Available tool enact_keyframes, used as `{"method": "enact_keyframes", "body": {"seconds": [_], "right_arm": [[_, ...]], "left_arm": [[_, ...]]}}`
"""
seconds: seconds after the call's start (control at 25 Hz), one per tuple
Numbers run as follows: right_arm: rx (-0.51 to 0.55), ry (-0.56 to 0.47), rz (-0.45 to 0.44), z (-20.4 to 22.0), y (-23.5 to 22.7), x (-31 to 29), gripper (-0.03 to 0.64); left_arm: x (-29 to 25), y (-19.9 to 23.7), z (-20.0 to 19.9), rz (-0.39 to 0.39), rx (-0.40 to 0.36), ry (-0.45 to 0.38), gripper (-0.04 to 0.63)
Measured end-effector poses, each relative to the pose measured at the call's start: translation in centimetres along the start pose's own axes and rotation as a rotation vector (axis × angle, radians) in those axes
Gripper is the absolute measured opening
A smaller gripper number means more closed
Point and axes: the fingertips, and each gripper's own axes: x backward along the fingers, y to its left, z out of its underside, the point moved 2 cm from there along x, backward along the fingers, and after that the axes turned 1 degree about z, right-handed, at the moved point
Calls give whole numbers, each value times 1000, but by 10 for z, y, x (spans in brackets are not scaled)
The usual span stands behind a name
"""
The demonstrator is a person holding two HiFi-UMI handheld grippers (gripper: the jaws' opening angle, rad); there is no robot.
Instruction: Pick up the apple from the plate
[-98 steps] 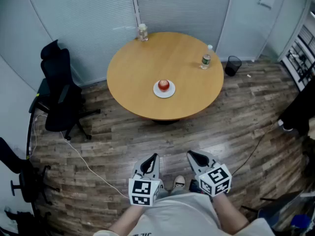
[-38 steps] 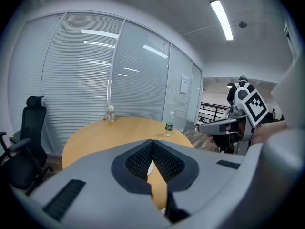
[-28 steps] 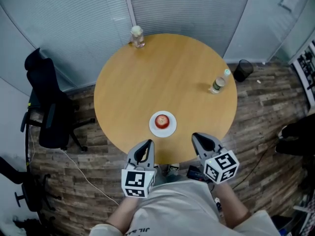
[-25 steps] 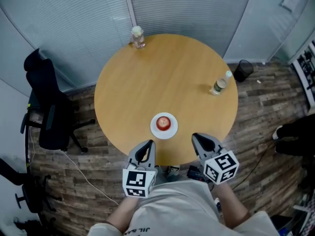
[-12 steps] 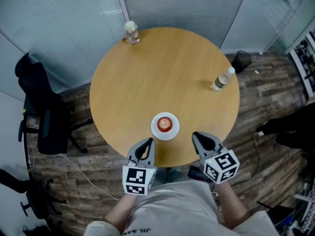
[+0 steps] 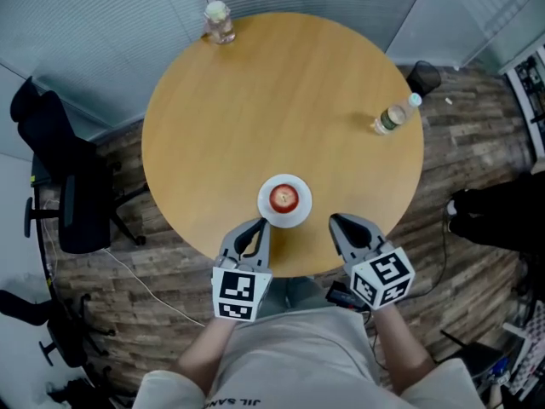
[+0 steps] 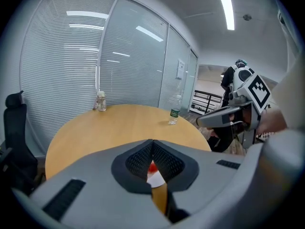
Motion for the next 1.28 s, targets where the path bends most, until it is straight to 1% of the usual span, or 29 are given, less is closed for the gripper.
{"method": "enact_keyframes", "body": {"seconds": [0.24, 0.72, 0.84, 0.96, 1.04, 1.16, 1.2, 1.28], "right_arm": [[-20, 18, -8, 5, -1, -15, 32], [-46, 54, -27, 9, -6, -38, 32], [-52, 61, -27, 11, -9, -42, 32], [-57, 68, -27, 13, -9, -45, 32], [-59, 72, -29, 14, -9, -45, 32], [-65, 75, -23, 16, -10, -44, 32], [-67, 76, -22, 17, -10, -44, 32], [-72, 79, -20, 19, -10, -43, 32]], "left_arm": [[-17, 3, 11, 17, -31, 37, 3], [-50, 13, 26, 36, -35, 102, 6], [-58, 14, 30, 48, -24, 116, 47], [-63, 15, 36, 60, -17, 136, 73], [-68, 13, 40, 70, -30, 153, 101], [-75, 9, 48, 82, -70, 178, 132], [-77, 8, 50, 87, -81, 187, 149], [-81, 6, 55, 100, -89, 207, 203]]}}
